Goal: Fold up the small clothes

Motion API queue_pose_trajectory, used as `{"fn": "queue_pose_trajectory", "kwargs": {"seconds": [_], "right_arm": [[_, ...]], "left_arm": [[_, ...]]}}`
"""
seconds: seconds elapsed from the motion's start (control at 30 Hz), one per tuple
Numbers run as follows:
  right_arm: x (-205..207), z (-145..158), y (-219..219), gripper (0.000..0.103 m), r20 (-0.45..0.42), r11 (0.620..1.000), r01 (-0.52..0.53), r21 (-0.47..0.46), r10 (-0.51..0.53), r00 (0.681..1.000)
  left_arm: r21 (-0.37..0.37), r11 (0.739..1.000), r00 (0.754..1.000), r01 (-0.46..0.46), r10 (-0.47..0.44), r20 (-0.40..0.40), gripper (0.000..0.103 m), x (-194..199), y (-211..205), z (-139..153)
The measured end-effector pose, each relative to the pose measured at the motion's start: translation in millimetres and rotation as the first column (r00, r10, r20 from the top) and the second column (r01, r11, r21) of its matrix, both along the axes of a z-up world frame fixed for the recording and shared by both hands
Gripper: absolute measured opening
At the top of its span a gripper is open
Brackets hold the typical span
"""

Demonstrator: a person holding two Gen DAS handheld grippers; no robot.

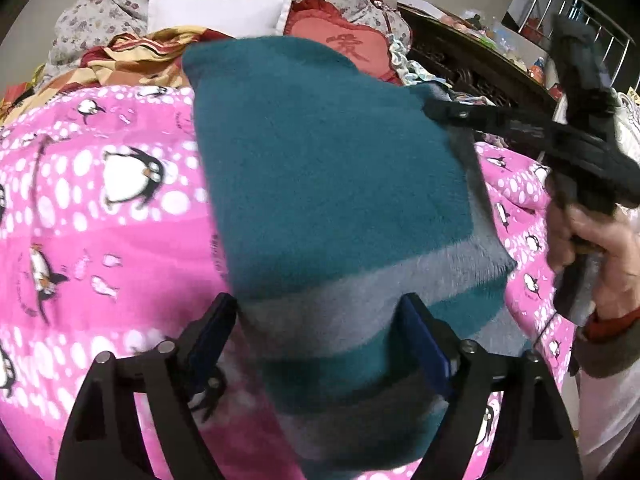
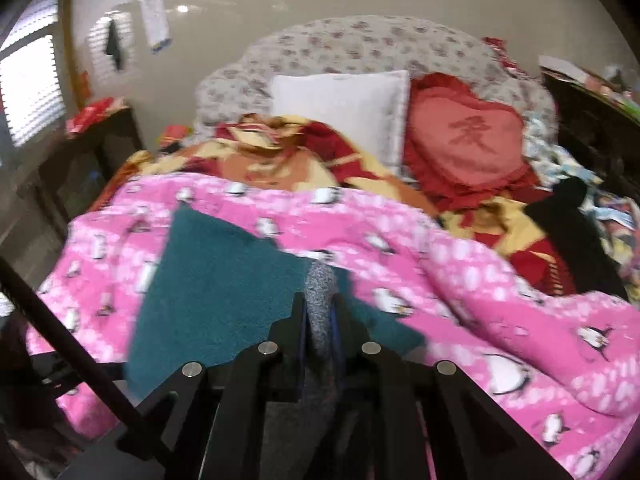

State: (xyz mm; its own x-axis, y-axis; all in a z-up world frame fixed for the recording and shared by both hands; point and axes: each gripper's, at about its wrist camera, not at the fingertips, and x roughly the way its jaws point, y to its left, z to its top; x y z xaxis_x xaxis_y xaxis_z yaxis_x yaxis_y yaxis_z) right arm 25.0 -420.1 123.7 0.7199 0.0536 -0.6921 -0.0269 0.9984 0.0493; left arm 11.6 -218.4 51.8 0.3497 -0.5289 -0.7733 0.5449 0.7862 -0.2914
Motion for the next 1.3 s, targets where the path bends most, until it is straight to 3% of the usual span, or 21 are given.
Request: {"fn": "queue_pose_trajectory", "kwargs": {"seconds": [0.13, 0.33, 0.47, 0.6, 0.73, 0.77, 0.8, 0.83, 0.9, 1.03, 1.1, 1.2, 1.23, 1.3], "right_arm": [[10, -25, -7, 0.01, -0.025, 0.998, 0.052, -0.022, -0.053, 0.998], [-27, 11, -14, 0.024, 0.019, 0.991, 0.021, 0.13, -0.023, 1.0], [-78, 20, 20, 0.025, 0.023, 0.993, -0.089, 0.081, 0.087, 0.996], [-113, -3, 56, 0.026, -0.06, 0.983, -0.181, 0.01, 0.181, 0.982], [-124, -27, 64, 0.026, -0.107, 0.983, -0.13, -0.126, 0.117, 0.987], [-126, -26, 60, 0.027, -0.094, 0.986, -0.113, -0.125, 0.101, 0.99], [-131, -22, 54, 0.028, -0.079, 0.991, -0.115, -0.066, 0.11, 0.991], [-135, -18, 46, 0.031, -0.065, 0.993, -0.118, 0.005, 0.118, 0.991], [-143, -15, 35, 0.055, -0.049, 0.991, -0.108, 0.083, 0.113, 0.992], [-140, -22, 32, 0.053, -0.07, 0.989, -0.104, 0.101, 0.111, 0.991], [-131, -28, 36, 0.043, -0.084, 0.986, -0.113, 0.122, 0.124, 0.989], [-121, -37, 35, 0.043, -0.105, 0.994, -0.076, 0.082, 0.085, 0.991], [-119, -39, 34, 0.039, -0.105, 0.99, -0.085, 0.112, 0.097, 0.99], [-119, -38, 34, 0.013, -0.084, 0.989, -0.094, 0.117, 0.104, 0.991]], "left_arm": [[0.017, 1.0, 1.0, 0.011, -0.011, -0.026, 0.084, -8, 0, -4], [0.075, 0.996, 0.999, 0.041, -0.041, 0.005, 0.084, -34, 20, -2], [0.099, 0.995, 0.999, 0.015, -0.02, 0.049, 0.084, -44, 27, -6], [0.078, 0.997, 0.999, -0.03, 0.027, 0.04, 0.084, -43, 32, -9], [0.079, 0.996, 0.999, -0.05, 0.048, 0.022, 0.084, -41, 26, -17], [0.077, 0.995, 0.998, -0.056, 0.054, 0.026, 0.084, -42, 27, -16], [0.074, 0.995, 0.998, -0.059, 0.057, 0.029, 0.084, -43, 27, -15], [0.071, 0.996, 0.998, -0.057, 0.055, 0.03, 0.084, -44, 28, -14], [0.069, 0.996, 0.998, -0.053, 0.051, 0.026, 0.084, -44, 28, -13], [0.068, 0.996, 0.998, -0.054, 0.053, 0.017, 0.084, -45, 24, -15], [0.066, 0.996, 0.998, -0.057, 0.056, 0.013, 0.084, -46, 23, -15], [0.069, 0.996, 0.998, -0.057, 0.056, 0.015, 0.084, -47, 23, -13], [0.069, 0.996, 0.998, -0.055, 0.054, 0.015, 0.084, -47, 23, -12], [0.075, 0.996, 0.998, -0.054, 0.053, 0.016, 0.084, -46, 21, -11]]}}
